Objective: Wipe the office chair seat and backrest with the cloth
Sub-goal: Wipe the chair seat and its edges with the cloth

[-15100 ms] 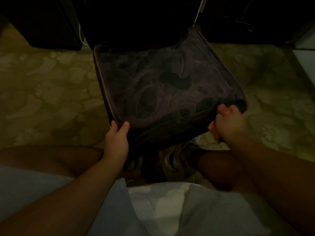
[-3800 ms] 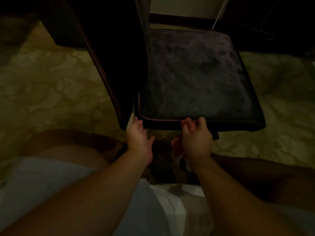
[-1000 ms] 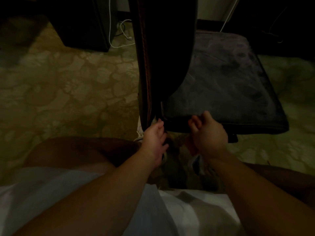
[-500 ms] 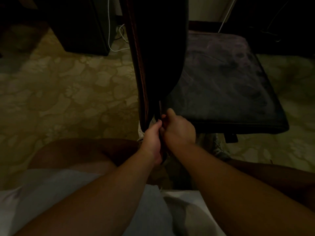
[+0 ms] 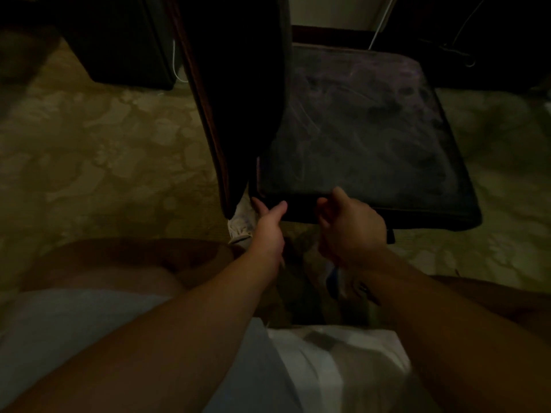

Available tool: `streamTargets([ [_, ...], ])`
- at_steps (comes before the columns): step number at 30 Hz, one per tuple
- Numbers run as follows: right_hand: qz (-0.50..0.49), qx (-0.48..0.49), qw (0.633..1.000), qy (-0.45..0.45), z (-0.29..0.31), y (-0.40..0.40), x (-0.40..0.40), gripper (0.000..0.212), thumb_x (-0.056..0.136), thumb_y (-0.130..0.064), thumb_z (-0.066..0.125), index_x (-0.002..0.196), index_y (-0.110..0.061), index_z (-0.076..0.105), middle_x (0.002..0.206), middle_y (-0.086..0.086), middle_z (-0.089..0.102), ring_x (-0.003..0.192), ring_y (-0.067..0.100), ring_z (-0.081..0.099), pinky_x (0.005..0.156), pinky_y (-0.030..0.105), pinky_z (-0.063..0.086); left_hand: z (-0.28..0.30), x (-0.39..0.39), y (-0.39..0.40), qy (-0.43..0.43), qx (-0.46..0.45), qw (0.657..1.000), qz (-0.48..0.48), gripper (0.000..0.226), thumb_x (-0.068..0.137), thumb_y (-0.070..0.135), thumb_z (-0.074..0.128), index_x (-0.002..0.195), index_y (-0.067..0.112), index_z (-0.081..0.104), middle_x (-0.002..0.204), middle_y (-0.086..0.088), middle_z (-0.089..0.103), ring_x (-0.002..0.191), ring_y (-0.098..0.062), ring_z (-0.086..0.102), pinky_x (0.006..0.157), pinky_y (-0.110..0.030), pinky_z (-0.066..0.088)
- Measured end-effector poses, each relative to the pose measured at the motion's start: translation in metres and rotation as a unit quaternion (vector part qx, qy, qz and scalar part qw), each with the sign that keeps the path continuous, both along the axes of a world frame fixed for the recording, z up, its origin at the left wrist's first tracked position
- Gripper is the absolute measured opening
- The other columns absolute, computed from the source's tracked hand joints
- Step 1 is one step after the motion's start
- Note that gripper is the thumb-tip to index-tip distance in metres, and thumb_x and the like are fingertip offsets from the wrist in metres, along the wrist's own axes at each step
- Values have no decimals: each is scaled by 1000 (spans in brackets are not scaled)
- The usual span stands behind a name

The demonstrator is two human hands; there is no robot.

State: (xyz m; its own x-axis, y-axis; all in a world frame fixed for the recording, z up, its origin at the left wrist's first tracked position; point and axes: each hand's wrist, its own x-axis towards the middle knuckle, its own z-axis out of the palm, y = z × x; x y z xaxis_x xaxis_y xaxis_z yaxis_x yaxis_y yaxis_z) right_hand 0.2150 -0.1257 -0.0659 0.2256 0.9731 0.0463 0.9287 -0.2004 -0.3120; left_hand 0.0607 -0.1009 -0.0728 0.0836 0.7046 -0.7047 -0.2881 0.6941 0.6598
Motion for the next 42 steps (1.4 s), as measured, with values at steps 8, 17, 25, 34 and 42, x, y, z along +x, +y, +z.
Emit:
streamTargets([
  [8, -32, -20, 998, -53, -1, -17, 43, 27, 98, -48, 60, 92, -27, 43, 82, 4, 64, 75, 35, 67, 57, 34, 38, -2, -12, 23, 135, 8, 988, 75, 56, 100, 43, 56, 153, 39, 40, 148, -3, 54, 123, -27, 57, 100, -48, 46],
  [17, 6, -42, 998, -37, -2, -25, 41, 28, 103, -51, 47, 89, -27, 43, 69, -4, 57, 60, 20, 59, 54, 38, 52, 3, 81, 11, -25, -75, 997, 19, 75, 101, 72, 38, 165, 47, 8, 174, -3, 19, 156, -36, 26, 125, -62, 20],
  [25, -9, -116, 991, -71, 18, -48, 55, 25, 105, -49, 48, 88, -31, 43, 72, -6, 53, 60, 12, 51, 52, 31, 37, -10, 86, 34, 30, -1, 993, 114, 93, 94, 67, 49, 166, 41, -2, 175, 0, 13, 156, -36, 25, 125, -64, 20],
  [34, 36, -232, 965, 119, 47, -74, 85, 20, 96, -33, 73, 89, -28, 55, 80, -5, 65, 72, 8, 64, 60, 26, 43, -33, -3, 102, 76, 79, 994, 9, 86, 91, 66, 57, 165, 36, 25, 162, 3, 44, 141, -27, 47, 112, -43, 32],
  [42, -115, -148, 947, 261, 39, -64, 95, 47, 93, -37, 79, 131, -38, 51, 109, -13, 62, 92, 13, 70, 80, 42, 64, -1, 6, 22, 400, 259, 874, -95, 91, 84, 39, 66, 165, 28, 25, 170, -2, 27, 157, -26, 24, 129, -47, 22],
])
